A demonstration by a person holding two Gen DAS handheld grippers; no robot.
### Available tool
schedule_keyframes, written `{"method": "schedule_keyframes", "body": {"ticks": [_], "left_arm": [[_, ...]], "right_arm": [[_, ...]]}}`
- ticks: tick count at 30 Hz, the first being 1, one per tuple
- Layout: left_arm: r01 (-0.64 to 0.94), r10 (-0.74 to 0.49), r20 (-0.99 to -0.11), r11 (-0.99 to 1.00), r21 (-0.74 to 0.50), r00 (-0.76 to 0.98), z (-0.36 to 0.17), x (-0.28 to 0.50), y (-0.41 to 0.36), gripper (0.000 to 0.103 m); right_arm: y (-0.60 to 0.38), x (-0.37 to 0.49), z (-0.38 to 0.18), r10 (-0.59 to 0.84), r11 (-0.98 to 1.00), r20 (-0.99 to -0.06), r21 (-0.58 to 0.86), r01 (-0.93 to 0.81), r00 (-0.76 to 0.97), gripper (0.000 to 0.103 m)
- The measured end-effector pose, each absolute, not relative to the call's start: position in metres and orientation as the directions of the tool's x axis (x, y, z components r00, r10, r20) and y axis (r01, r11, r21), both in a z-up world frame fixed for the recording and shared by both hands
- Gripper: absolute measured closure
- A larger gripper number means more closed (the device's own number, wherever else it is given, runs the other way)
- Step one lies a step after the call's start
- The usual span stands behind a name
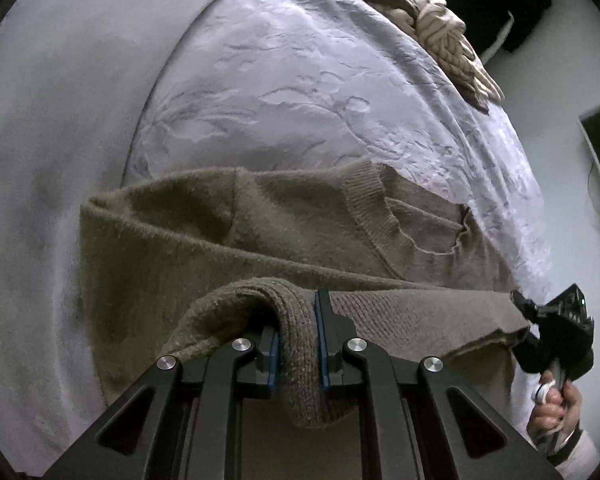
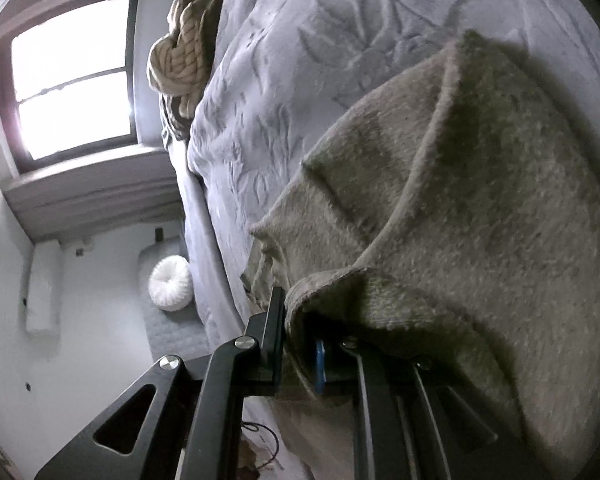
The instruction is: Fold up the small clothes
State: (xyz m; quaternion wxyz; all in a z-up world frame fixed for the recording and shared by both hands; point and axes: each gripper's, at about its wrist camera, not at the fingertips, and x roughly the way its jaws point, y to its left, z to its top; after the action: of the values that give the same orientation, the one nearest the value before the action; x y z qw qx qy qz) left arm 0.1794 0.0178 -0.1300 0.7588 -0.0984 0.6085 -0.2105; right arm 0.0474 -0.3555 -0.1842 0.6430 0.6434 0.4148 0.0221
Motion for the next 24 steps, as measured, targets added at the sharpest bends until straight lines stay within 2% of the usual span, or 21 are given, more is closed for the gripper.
{"method": "schedule_keyframes", "body": {"ticks": [2, 3, 4, 5, 6, 7, 8, 9, 14, 17, 20, 23, 24], "left_arm": [[0.219, -0.447, -0.874, 0.887, -0.407, 0.189, -0.12, 0.178, 0.018, 0.083], [0.227, -0.461, -0.865, 0.88, -0.417, 0.199, -0.115, 0.178, 0.019, 0.083], [0.24, -0.478, -0.856, 0.87, -0.43, 0.199, -0.108, 0.178, 0.019, 0.082], [0.249, -0.491, -0.85, 0.862, -0.441, 0.194, -0.104, 0.178, 0.02, 0.072], [0.255, -0.508, -0.841, 0.852, -0.458, 0.189, -0.1, 0.178, 0.021, 0.048], [0.258, -0.523, -0.83, 0.843, -0.472, 0.193, -0.095, 0.178, 0.022, 0.036], [0.265, -0.52, -0.826, 0.846, -0.463, 0.218, -0.088, 0.177, 0.024, 0.016], [0.273, -0.503, -0.828, 0.856, -0.439, 0.248, -0.081, 0.176, 0.025, 0.013], [0.274, -0.41, -0.862, 0.902, -0.334, 0.298, -0.07, 0.178, 0.032, 0.013], [0.285, -0.326, -0.893, 0.928, -0.24, 0.31, -0.081, 0.178, 0.029, 0.013], [0.268, -0.291, -0.911, 0.939, -0.214, 0.292, -0.101, 0.184, 0.03, 0.013], [0.23, -0.292, -0.917, 0.945, -0.233, 0.271, -0.117, 0.192, 0.03, 0.013], [0.225, -0.296, -0.916, 0.945, -0.239, 0.27, -0.122, 0.194, 0.029, 0.013]], "right_arm": [[-0.356, 0.048, -0.185, 0.554, 0.159, -0.505, 0.844, 0.512, 0.662, 0.084], [-0.357, 0.048, -0.184, 0.545, 0.145, -0.5, 0.847, 0.512, 0.673, 0.08], [-0.359, 0.049, -0.184, 0.54, 0.137, -0.497, 0.848, 0.511, 0.679, 0.07], [-0.36, 0.048, -0.182, 0.532, 0.124, -0.488, 0.854, 0.506, 0.692, 0.061], [-0.363, 0.047, -0.177, 0.515, 0.108, -0.47, 0.865, 0.489, 0.717, 0.043], [-0.366, 0.047, -0.175, 0.505, 0.103, -0.462, 0.871, 0.481, 0.729, 0.037], [-0.367, 0.047, -0.17, 0.493, 0.11, -0.465, 0.872, 0.477, 0.736, 0.036], [-0.369, 0.047, -0.162, 0.477, 0.144, -0.488, 0.864, 0.483, 0.731, 0.036], [-0.361, 0.053, -0.132, 0.416, 0.393, -0.656, 0.754, 0.527, 0.629, 0.036], [-0.344, 0.074, -0.115, 0.28, 0.664, -0.818, 0.543, 0.515, 0.502, 0.036], [-0.339, 0.083, -0.12, 0.231, 0.735, -0.86, 0.461, 0.497, 0.456, 0.037], [-0.338, 0.091, -0.136, 0.165, 0.782, -0.906, 0.362, 0.508, 0.391, 0.058], [-0.339, 0.093, -0.143, 0.125, 0.796, -0.924, 0.311, 0.52, 0.361, 0.07]]}}
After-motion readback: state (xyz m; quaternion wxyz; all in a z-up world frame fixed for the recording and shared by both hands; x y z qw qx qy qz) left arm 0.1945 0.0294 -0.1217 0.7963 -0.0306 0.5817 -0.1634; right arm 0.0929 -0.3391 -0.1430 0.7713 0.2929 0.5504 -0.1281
